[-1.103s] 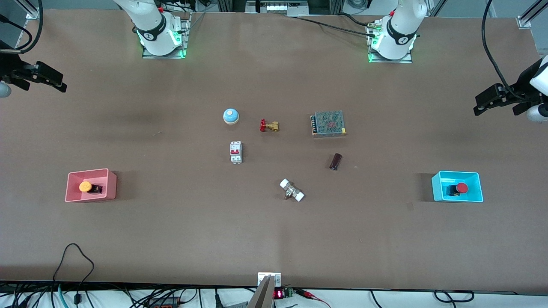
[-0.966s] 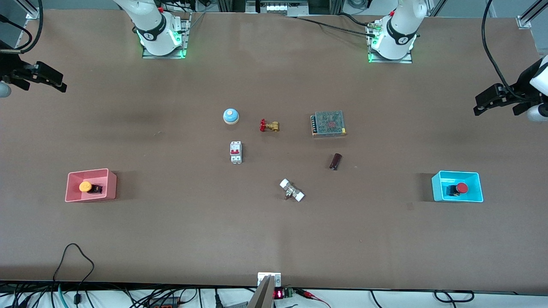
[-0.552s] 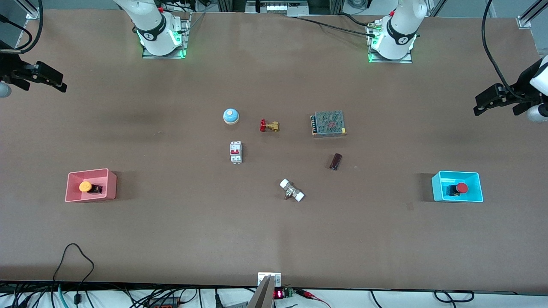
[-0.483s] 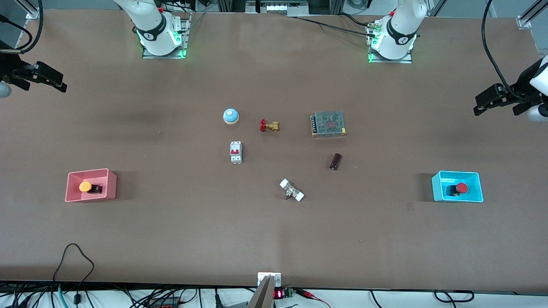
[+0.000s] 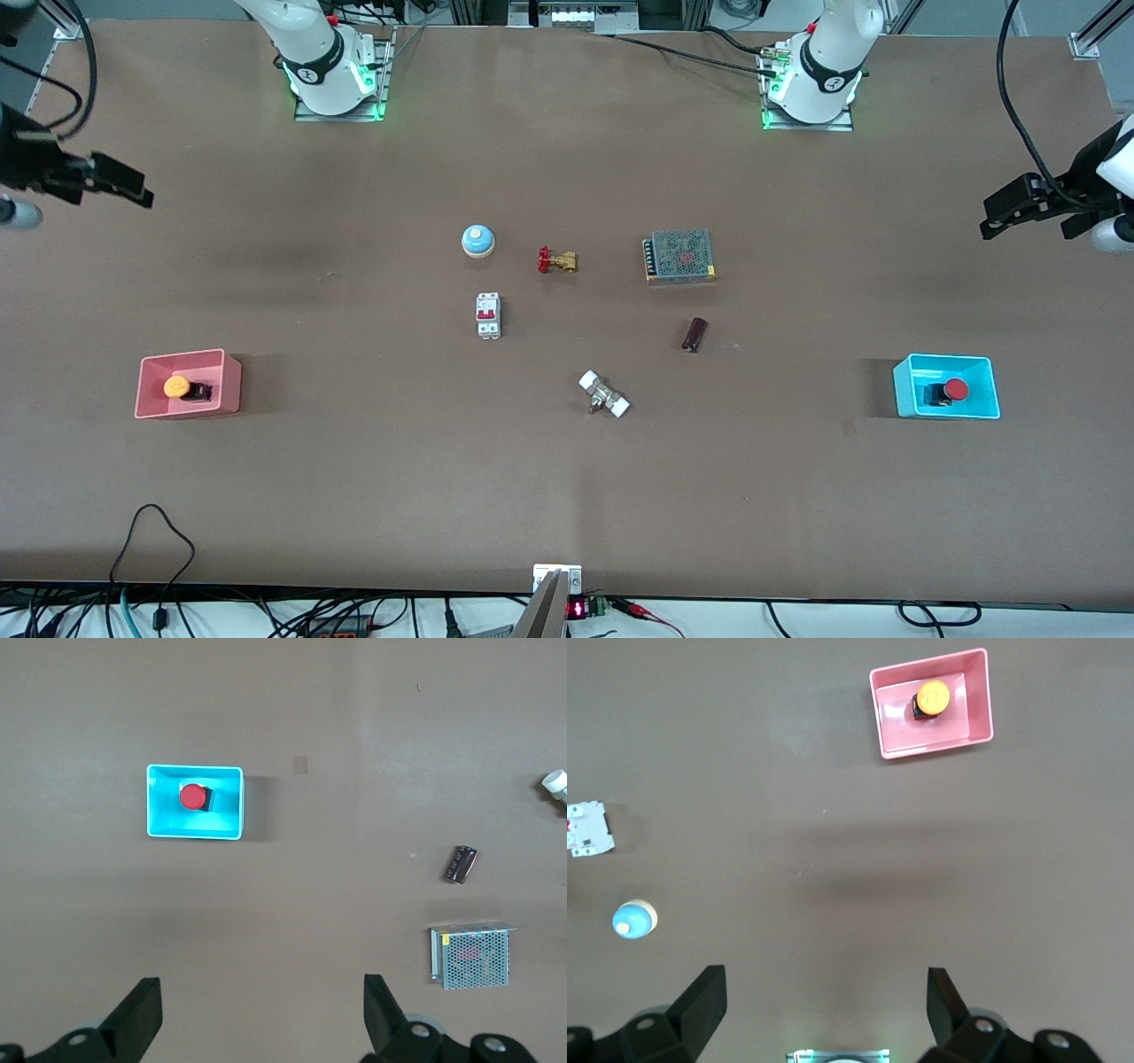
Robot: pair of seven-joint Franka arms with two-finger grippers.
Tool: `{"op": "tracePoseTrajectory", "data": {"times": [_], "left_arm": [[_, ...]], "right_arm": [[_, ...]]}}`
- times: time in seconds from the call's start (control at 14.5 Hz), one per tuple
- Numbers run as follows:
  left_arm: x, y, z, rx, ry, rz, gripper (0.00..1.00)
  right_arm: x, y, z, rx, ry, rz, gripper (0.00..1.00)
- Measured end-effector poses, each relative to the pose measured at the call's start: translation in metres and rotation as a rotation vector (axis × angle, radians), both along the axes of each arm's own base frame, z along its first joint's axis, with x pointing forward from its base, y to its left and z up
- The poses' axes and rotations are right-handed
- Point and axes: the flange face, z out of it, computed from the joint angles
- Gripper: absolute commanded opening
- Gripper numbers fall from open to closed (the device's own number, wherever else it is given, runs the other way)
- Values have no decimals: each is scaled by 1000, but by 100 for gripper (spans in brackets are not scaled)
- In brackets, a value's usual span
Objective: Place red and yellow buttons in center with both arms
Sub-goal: 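Move the right gripper over the pink box while the left gripper nears the cyan box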
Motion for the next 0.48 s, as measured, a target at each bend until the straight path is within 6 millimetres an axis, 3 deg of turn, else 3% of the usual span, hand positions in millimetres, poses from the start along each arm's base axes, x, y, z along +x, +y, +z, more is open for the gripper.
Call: {"op": "tracePoseTrajectory", "data": {"times": [0.48], "left_arm": [[0, 0, 0, 0, 0, 0, 100]], "right_arm": [[45, -12, -53, -58, 23, 2, 100]]}}
